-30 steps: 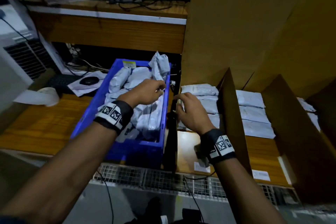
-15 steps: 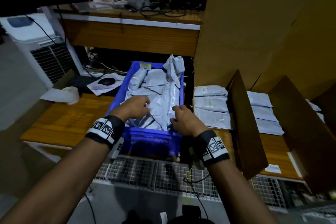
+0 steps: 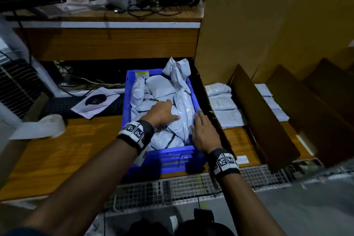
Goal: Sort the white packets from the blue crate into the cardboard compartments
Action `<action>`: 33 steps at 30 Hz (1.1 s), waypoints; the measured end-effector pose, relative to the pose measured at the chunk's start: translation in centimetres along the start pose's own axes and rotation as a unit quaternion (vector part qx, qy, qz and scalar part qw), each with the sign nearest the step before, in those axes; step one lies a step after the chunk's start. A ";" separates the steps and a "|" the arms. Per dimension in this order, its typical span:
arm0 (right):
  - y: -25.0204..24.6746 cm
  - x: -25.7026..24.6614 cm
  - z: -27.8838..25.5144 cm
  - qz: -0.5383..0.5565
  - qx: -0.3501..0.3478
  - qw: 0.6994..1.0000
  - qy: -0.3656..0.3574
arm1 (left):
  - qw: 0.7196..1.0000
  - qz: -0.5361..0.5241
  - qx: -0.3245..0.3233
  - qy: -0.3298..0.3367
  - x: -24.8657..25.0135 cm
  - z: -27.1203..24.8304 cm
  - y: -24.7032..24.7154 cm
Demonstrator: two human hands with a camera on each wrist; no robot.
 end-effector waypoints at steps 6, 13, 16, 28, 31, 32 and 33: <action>-0.4 0.0 -0.3 -0.039 0.006 0.999 -0.015 | 0.996 -0.063 -0.040 -0.038 -0.7 0.3 -1.1; -0.5 -0.3 -0.4 -0.062 -0.003 0.998 -0.019 | 0.929 -0.341 -0.032 -0.141 -4.5 -1.9 -5.2; -0.8 -0.6 -0.6 -0.067 -0.012 0.997 -0.023 | 0.915 -0.385 0.017 -0.118 -5.2 -2.7 -7.7; -5.3 -4.5 0.1 0.463 0.102 0.872 0.122 | 0.924 -0.306 0.172 0.154 -1.3 -8.6 -10.2; -7.6 -5.7 -0.1 0.670 -0.054 0.717 0.185 | 0.943 -0.236 0.097 0.214 0.0 -10.2 -8.7; -7.9 -5.8 -0.2 0.681 -0.076 0.707 0.176 | 0.944 -0.228 0.069 0.228 0.2 -10.5 -8.1; -7.9 -5.7 -0.1 0.679 -0.082 0.709 0.171 | 0.944 -0.226 0.046 0.235 0.3 -10.8 -7.7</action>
Point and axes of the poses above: each hand's wrist, its own z-axis towards the middle knuckle, its own y-axis out of the palm, x = y × z, the point moved 2 cm from there along z, towards the middle knuckle, and after that the axes turned 6 degrees about x, right-handed, at the moved point
